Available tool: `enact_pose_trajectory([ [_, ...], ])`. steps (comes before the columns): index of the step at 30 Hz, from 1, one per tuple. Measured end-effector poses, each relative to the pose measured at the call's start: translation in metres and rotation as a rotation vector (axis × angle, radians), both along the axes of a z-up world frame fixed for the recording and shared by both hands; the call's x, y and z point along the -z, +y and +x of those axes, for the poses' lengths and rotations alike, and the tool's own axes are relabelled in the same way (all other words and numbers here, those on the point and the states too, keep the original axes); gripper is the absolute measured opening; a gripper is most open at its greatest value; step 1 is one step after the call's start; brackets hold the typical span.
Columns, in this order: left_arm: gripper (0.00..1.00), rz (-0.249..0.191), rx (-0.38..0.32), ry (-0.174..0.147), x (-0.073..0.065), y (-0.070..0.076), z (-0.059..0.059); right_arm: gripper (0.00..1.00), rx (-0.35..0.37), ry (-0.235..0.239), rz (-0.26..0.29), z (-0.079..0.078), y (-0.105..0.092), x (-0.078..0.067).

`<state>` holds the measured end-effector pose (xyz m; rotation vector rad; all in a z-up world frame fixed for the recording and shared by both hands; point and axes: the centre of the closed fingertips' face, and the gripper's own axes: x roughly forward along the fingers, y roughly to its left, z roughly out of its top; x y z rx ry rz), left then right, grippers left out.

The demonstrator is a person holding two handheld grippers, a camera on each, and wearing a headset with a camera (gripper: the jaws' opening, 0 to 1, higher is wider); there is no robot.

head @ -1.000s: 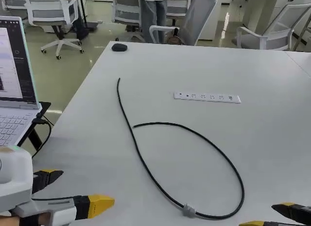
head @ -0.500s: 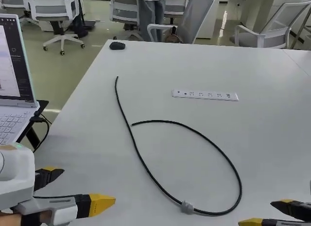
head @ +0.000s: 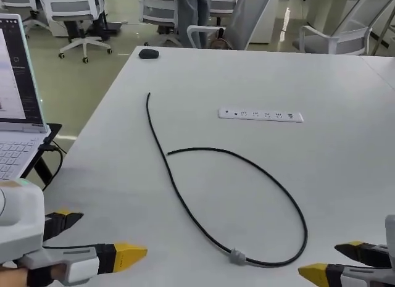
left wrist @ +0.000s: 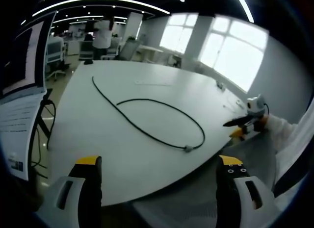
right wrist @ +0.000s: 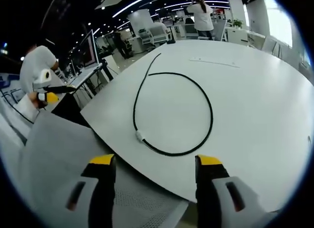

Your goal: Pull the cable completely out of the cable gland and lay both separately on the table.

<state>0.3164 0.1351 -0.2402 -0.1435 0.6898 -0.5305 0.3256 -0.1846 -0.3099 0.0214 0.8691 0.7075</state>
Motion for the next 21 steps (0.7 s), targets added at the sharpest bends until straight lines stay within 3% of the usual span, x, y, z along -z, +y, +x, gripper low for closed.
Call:
enact_pose_trajectory([
  [11, 0.97, 0.009, -0.006, 0.010, 0.003, 0.001, -0.003, 0.64, -0.084, 0.005, -0.026, 0.008, 0.014, 0.008],
  [21, 0.96, -0.026, -0.032, 0.008, 0.000, 0.001, -0.001, 0.57, -0.161, 0.022, -0.053, 0.022, 0.029, 0.024],
])
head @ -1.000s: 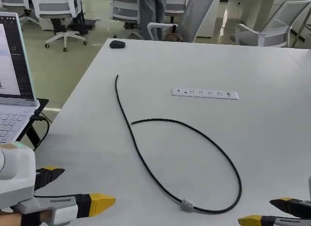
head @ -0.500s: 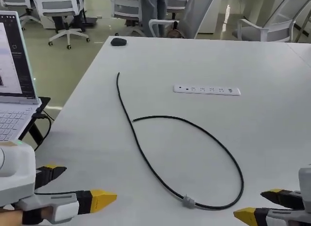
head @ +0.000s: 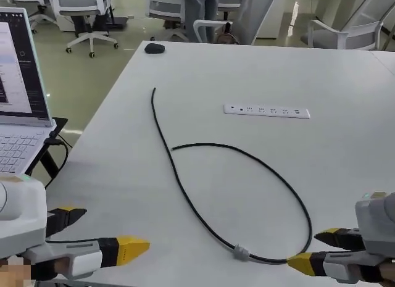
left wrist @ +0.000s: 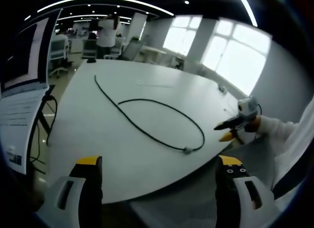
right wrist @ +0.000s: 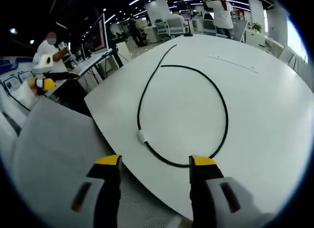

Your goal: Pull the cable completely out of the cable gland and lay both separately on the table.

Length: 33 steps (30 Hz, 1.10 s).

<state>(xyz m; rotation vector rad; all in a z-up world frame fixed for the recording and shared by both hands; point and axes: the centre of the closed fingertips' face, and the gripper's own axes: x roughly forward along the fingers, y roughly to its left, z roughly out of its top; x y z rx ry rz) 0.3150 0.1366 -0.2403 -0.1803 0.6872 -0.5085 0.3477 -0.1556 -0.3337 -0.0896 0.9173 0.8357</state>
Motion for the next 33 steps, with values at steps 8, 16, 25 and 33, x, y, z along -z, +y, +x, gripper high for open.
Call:
enact_pose_trajectory([
  [8, 0.96, -0.012, -0.022, -0.015, -0.008, 0.006, 0.000, 0.50, -0.084, 0.041, -0.030, 0.003, 0.017, 0.025],
  [16, 0.95, -0.009, -0.043, -0.018, -0.009, 0.012, -0.004, 0.47, -0.173, 0.054, -0.087, 0.004, 0.030, 0.042],
  [25, 0.95, -0.014, -0.056, -0.016, -0.007, 0.013, -0.008, 0.40, -0.222, 0.067, -0.110, 0.008, 0.049, 0.059],
  [33, 0.94, -0.020, -0.070, -0.009, -0.005, 0.015, -0.012, 0.36, -0.287, 0.030, -0.130, 0.008, 0.063, 0.069],
])
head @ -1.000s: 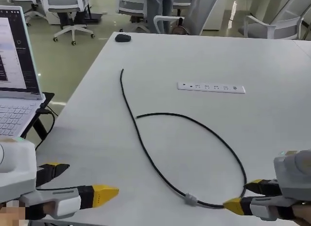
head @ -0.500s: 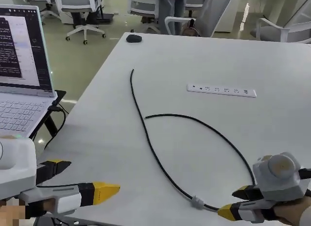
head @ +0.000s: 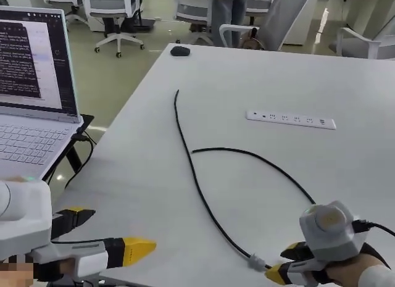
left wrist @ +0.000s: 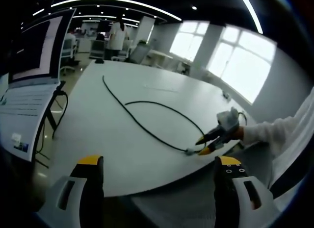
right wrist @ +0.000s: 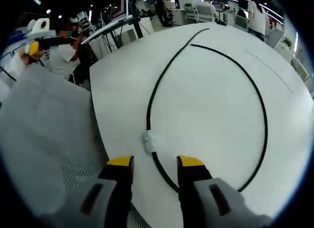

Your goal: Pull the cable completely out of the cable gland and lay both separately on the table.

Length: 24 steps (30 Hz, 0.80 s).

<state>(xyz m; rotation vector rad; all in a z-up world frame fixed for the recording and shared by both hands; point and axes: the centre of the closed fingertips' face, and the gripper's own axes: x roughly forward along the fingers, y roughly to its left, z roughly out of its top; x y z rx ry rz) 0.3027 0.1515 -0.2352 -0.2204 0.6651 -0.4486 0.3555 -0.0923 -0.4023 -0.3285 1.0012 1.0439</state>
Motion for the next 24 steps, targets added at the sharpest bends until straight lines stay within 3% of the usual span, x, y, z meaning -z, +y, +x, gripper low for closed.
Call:
enact_pose_trajectory([
  [11, 0.85, -0.023, -0.037, -0.014, -0.002, 0.003, 0.003, 0.31, -0.014, -0.040, 0.018, 0.009, 0.015, 0.008],
  [15, 0.80, -0.032, -0.053, -0.022, -0.003, 0.004, 0.003, 0.26, -0.027, -0.049, -0.013, 0.008, 0.017, 0.016],
  [16, 0.80, -0.033, -0.056, -0.024, -0.003, 0.005, 0.002, 0.23, -0.072, -0.100, 0.000, 0.016, 0.019, 0.015],
  [17, 0.80, -0.033, -0.057, -0.025, -0.004, 0.006, 0.002, 0.22, -0.023, -0.062, -0.007, 0.013, 0.017, 0.015],
  [20, 0.78, -0.034, -0.062, -0.029, -0.004, 0.008, 0.000, 0.21, -0.033, -0.067, -0.004, 0.015, 0.017, 0.014],
  [24, 0.75, -0.054, -0.073, -0.032, -0.005, 0.009, 0.000, 0.14, -0.090, -0.128, -0.016, 0.012, 0.016, 0.015],
])
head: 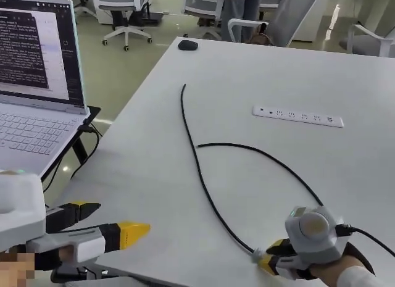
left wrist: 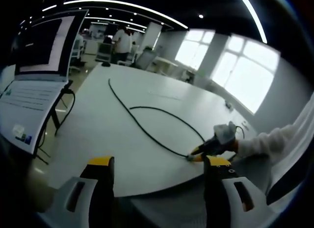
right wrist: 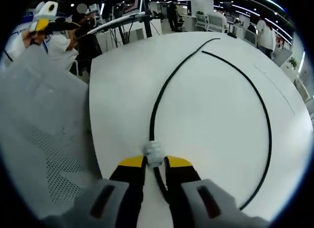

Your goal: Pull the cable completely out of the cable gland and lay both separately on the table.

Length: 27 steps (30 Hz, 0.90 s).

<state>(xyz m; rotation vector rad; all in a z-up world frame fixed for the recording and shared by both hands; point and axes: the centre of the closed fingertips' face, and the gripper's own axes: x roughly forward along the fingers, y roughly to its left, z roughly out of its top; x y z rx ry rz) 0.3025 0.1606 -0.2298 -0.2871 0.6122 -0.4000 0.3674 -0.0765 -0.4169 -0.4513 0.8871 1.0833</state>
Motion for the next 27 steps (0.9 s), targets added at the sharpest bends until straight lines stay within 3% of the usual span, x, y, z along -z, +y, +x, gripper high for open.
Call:
enact_pose_trajectory([
  [8, 0.69, -0.008, 0.030, -0.028, -0.005, -0.008, 0.003, 0.12, -0.039, -0.022, -0.023, -0.001, -0.002, 0.001],
  [13, 0.66, -0.006, 0.057, -0.030, -0.005, -0.014, 0.005, 0.11, -0.038, 0.005, -0.035, -0.006, -0.006, -0.004],
  [18, 0.64, -0.012, 0.095, -0.030, -0.004, -0.024, 0.008, 0.11, -0.088, -0.019, -0.008, -0.009, -0.002, -0.022],
  [22, 0.61, -0.007, 0.149, -0.035, -0.004, -0.034, 0.011, 0.11, -0.143, -0.048, -0.017, -0.011, -0.001, -0.037],
  [27, 0.58, 0.003, 0.194, -0.051, -0.008, -0.044, 0.017, 0.10, -0.145, -0.064, 0.026, -0.013, 0.004, -0.061],
])
